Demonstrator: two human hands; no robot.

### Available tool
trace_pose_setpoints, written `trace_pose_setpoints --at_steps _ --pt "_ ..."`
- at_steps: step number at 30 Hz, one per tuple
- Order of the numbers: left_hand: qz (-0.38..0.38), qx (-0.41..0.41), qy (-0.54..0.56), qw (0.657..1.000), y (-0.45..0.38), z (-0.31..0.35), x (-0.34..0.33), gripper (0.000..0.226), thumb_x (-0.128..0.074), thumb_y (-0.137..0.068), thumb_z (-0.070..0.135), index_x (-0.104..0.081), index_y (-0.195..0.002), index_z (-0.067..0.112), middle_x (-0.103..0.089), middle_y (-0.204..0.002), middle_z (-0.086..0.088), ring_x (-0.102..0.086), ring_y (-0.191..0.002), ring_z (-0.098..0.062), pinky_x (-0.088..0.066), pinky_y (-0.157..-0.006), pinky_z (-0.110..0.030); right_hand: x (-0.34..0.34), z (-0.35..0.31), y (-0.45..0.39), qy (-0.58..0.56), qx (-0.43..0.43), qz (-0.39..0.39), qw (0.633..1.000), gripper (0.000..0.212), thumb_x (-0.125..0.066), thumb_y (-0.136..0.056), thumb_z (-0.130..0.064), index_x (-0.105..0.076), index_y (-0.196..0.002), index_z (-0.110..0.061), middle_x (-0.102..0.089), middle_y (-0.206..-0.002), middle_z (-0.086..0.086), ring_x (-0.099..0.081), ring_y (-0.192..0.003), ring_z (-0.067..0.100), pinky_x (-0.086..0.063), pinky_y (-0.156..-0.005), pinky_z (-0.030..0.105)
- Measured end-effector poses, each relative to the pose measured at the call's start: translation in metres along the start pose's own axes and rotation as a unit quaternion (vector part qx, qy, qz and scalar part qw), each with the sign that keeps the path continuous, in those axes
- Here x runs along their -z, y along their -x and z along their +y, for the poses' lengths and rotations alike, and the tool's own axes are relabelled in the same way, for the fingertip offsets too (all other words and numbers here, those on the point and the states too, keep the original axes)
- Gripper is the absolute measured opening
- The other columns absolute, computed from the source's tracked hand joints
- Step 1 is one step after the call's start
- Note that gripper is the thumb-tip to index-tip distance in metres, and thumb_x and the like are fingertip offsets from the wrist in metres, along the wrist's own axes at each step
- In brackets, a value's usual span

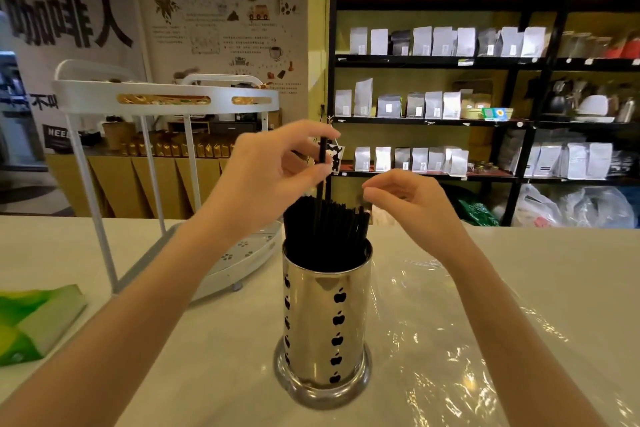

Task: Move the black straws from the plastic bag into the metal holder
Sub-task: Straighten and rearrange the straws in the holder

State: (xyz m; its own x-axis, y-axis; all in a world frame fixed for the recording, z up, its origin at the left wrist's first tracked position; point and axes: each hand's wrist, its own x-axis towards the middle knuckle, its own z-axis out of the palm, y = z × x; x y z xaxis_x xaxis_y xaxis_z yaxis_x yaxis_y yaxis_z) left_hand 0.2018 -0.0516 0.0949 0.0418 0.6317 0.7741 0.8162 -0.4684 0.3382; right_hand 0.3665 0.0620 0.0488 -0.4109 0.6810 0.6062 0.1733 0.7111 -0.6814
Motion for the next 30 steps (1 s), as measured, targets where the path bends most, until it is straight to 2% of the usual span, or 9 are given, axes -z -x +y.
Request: trace_pose_setpoints --at_steps 4,9,11,13,15,19,21,25,30 --pt "-0.027 0.007 -0.016 0.999 0.01 -0.005 -0.012 0.036 -0.063 -0.078 0.014 -0.057 -0.112 0.025 -0.067 -0.088 0.006 -0.064 -0.077 0.002 -0.05 -0.077 -0.009 -0.004 0.005 -0.001 0.067 -0.033 -0.069 0.995 0.017 -0.062 -0.084 -0.031 -0.07 -0.095 -0.02 -0.064 -0.077 -0.018 -0.06 -0.069 -0.009 -0.042 -0.06 -0.003" --pt "-0.04 0.016 -0.036 0.998 0.021 -0.014 -0.023 0.031 -0.064 -0.078 0.013 -0.062 -0.108 0.02 -0.064 -0.088 0.009 -0.058 -0.082 0.006 -0.046 -0.078 -0.005 -0.008 0.002 -0.001 0.074 -0.035 -0.052 0.995 0.015 -0.064 -0.084 -0.027 -0.072 -0.092 -0.018 -0.063 -0.073 -0.017 -0.061 -0.07 -0.002 -0.045 -0.06 -0.001" --pt "-0.045 -0.001 -0.077 0.996 0.027 -0.018 -0.026 0.027 -0.065 -0.077 0.012 -0.065 -0.104 0.017 -0.066 -0.094 0.004 -0.058 -0.083 0.002 -0.048 -0.073 -0.006 -0.008 0.001 -0.001 0.063 -0.028 -0.044 0.997 0.013 -0.065 -0.083 -0.023 -0.073 -0.09 -0.016 -0.064 -0.072 -0.015 -0.061 -0.067 -0.003 -0.047 -0.061 0.001" --pt "-0.054 -0.037 -0.165 0.984 0.033 -0.022 -0.031 0.024 -0.067 -0.076 0.013 -0.068 -0.1 0.014 -0.069 -0.101 -0.004 -0.061 -0.092 -0.013 -0.045 -0.081 -0.017 -0.009 0.0 0.001 0.031 -0.021 -0.03 0.999 0.01 -0.065 -0.083 -0.019 -0.073 -0.088 -0.015 -0.066 -0.072 -0.012 -0.061 -0.065 -0.004 -0.047 -0.062 0.002" --pt "-0.053 -0.054 -0.23 0.97 0.036 -0.024 -0.035 0.023 -0.065 -0.077 0.018 -0.069 -0.099 0.015 -0.069 -0.106 -0.006 -0.062 -0.098 -0.022 -0.043 -0.083 -0.028 -0.01 -0.002 0.001 -0.004 -0.013 0.001 1.0 0.009 -0.064 -0.084 -0.019 -0.072 -0.087 -0.018 -0.068 -0.075 -0.008 -0.062 -0.07 0.0 -0.049 -0.064 0.005" --pt "-0.012 -0.046 -0.216 0.975 0.033 -0.019 -0.034 0.04 -0.044 -0.079 0.034 -0.066 -0.106 0.014 -0.067 -0.114 -0.004 -0.06 -0.103 -0.021 -0.041 -0.087 -0.029 -0.002 -0.012 -0.008 -0.022 0.01 0.087 0.996 0.01 -0.062 -0.085 -0.023 -0.07 -0.091 -0.02 -0.066 -0.077 -0.013 -0.06 -0.072 -0.005 -0.047 -0.065 0.008" --pt "-0.002 -0.04 -0.195 0.98 0.03 -0.017 -0.034 0.046 -0.042 -0.079 0.038 -0.061 -0.113 0.013 -0.065 -0.117 -0.003 -0.056 -0.107 -0.016 -0.04 -0.089 -0.028 0.009 -0.023 -0.015 -0.025 0.047 0.129 0.99 0.006 -0.059 -0.087 -0.022 -0.065 -0.088 -0.024 -0.062 -0.075 -0.016 -0.056 -0.069 -0.01 -0.045 -0.064 0.005" --pt "-0.026 -0.017 -0.143 0.989 0.028 -0.011 -0.038 0.057 -0.037 -0.08 0.049 -0.05 -0.126 0.019 -0.058 -0.125 0.003 -0.037 -0.11 0.001 -0.03 -0.093 -0.019 0.029 -0.046 -0.021 -0.079 0.1 0.204 0.971 0.015 -0.051 -0.092 -0.021 -0.055 -0.081 -0.03 -0.053 -0.066 -0.007 -0.045 -0.058 0.005 -0.04 -0.052 0.011" --pt "-0.029 -0.044 -0.147 0.988 0.028 -0.01 -0.041 0.044 -0.052 -0.088 0.028 -0.044 -0.13 0.017 -0.06 -0.123 -0.001 -0.051 -0.114 -0.012 -0.032 -0.091 -0.021 0.051 -0.047 -0.019 -0.189 0.085 0.322 0.924 0.013 -0.048 -0.094 -0.02 -0.056 -0.084 -0.024 -0.047 -0.063 -0.007 -0.041 -0.051 0.001 -0.036 -0.05 0.012"
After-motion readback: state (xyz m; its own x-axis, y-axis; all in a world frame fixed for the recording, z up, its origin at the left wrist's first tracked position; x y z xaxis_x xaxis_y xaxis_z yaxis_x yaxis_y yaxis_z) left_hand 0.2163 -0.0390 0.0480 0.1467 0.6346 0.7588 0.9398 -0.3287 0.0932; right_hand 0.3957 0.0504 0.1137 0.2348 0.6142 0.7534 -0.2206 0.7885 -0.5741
